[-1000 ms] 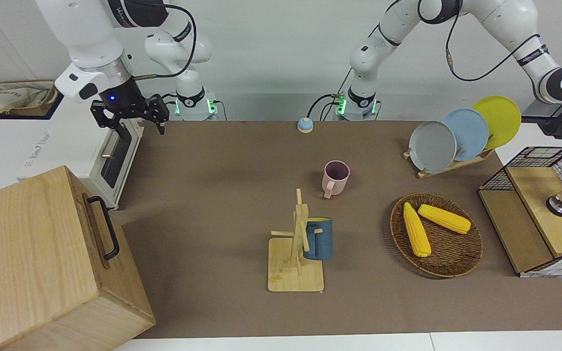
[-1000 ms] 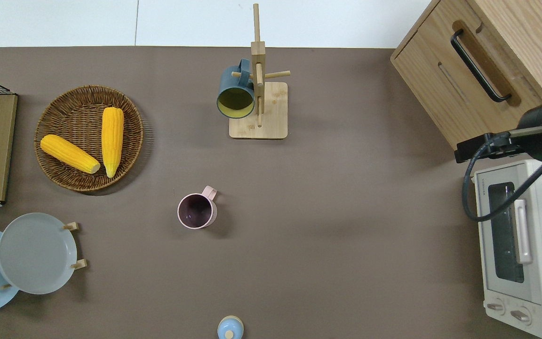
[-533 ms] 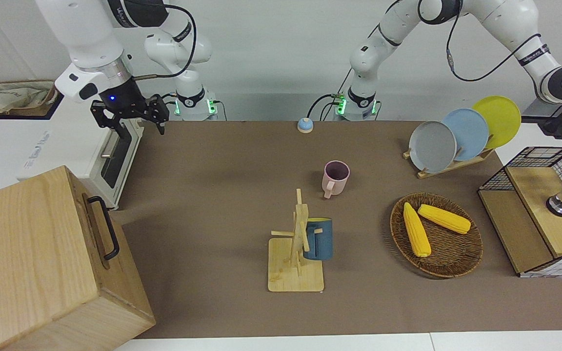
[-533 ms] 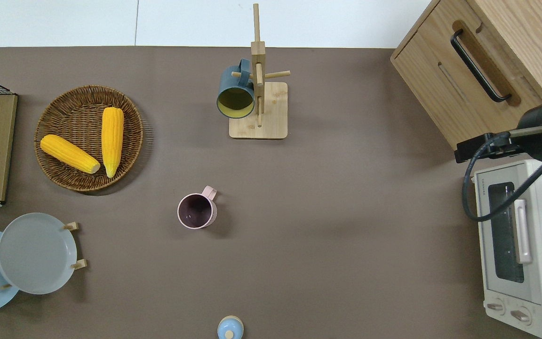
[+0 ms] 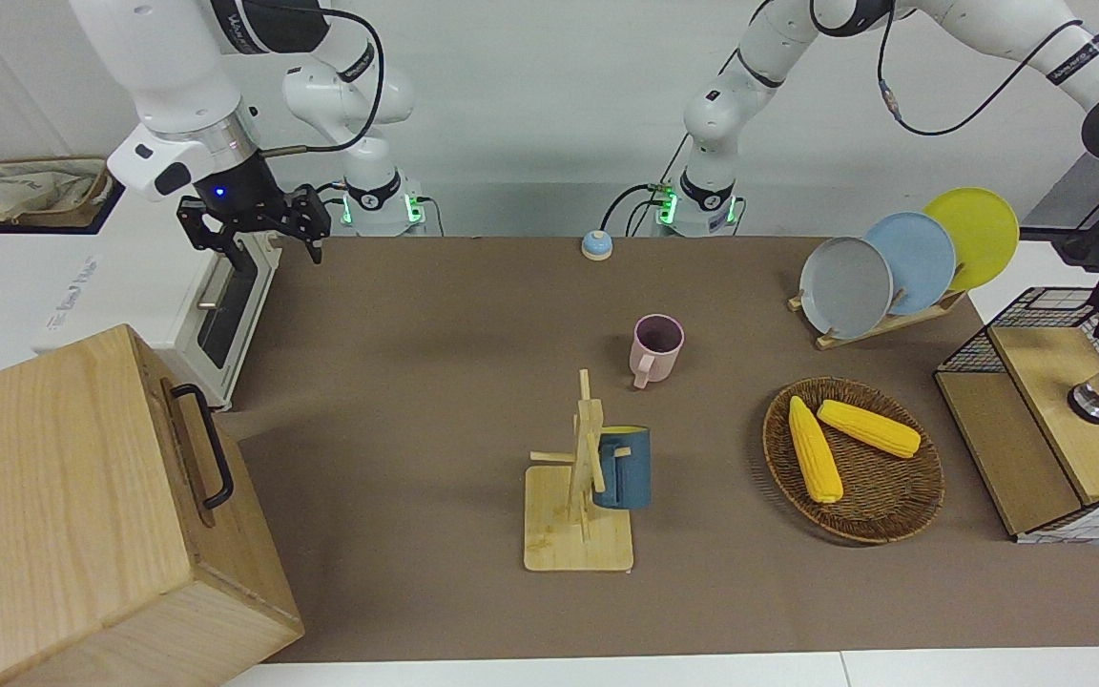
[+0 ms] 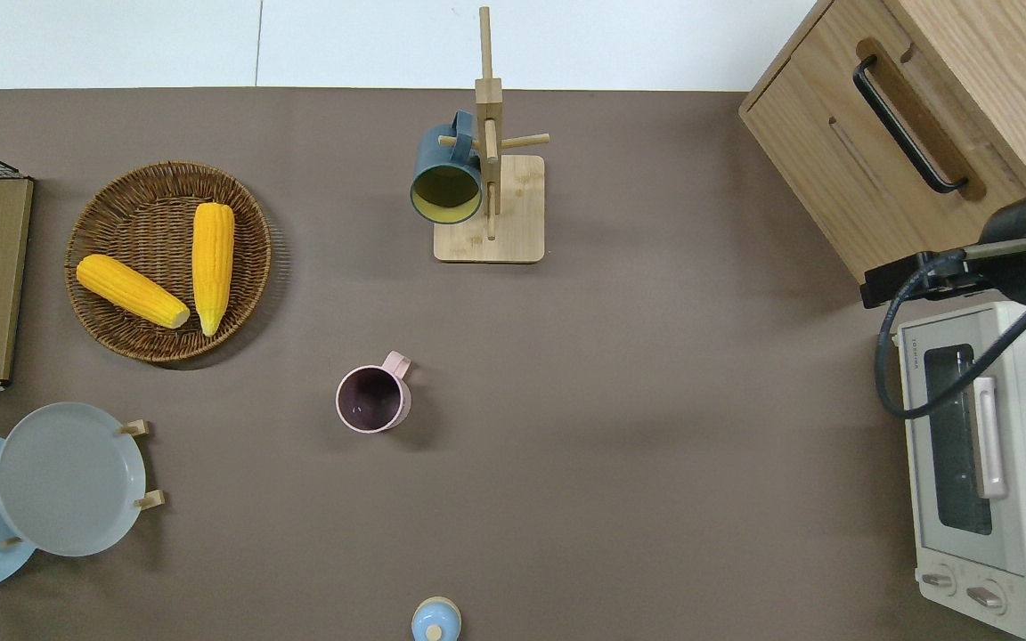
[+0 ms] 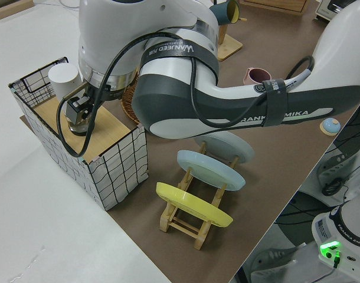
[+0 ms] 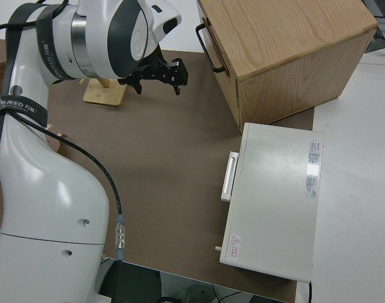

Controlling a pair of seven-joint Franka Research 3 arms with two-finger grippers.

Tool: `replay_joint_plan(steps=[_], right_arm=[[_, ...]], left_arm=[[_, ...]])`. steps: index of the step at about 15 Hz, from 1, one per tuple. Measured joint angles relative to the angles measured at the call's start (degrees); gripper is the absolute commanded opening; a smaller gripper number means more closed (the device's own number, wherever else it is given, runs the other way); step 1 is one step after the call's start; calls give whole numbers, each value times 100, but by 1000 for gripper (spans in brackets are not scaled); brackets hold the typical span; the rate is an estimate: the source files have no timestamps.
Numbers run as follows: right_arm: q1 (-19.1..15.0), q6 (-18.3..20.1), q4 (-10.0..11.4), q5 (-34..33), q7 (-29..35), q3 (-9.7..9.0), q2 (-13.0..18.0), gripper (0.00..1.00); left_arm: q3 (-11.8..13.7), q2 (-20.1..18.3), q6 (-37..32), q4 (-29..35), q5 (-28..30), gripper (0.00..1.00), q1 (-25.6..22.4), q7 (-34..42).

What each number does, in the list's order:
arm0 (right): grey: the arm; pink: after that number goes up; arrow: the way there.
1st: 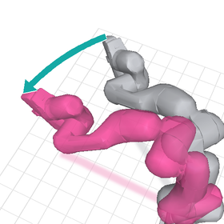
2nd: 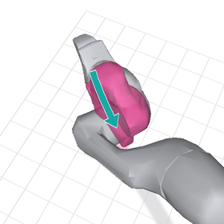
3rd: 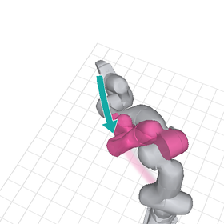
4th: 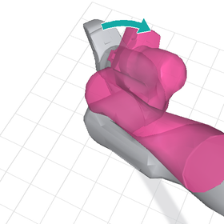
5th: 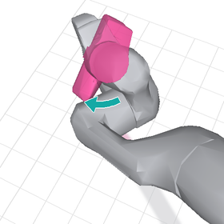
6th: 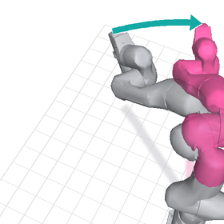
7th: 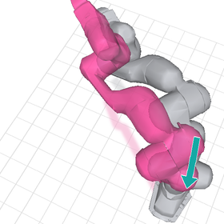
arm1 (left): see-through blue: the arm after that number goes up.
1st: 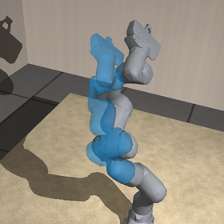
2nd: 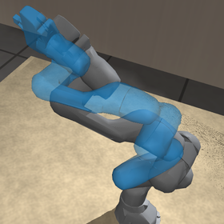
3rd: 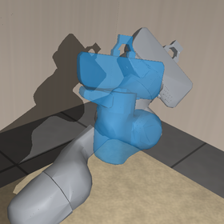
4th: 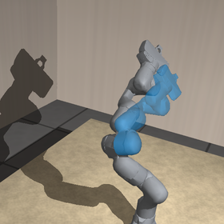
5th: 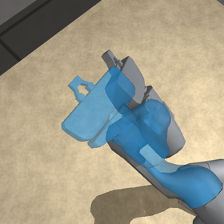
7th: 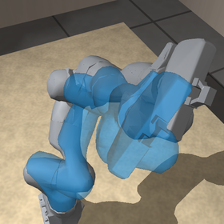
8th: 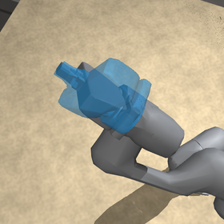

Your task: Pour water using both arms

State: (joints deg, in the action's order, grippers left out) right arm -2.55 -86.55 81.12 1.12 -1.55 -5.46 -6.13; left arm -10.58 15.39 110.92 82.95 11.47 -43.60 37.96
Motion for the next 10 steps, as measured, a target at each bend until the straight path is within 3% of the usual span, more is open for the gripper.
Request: replay_joint_plan(steps=[4, 10], right_arm=[[0, 0, 0, 0, 0, 0, 0, 992], [0, 0, 0, 0, 0, 0, 0, 992]], left_arm=[[-115, -365, -766, -120, -499, 995, 22, -445], [-315, -775, -1503, -121, -618, 998, 130, -761]])
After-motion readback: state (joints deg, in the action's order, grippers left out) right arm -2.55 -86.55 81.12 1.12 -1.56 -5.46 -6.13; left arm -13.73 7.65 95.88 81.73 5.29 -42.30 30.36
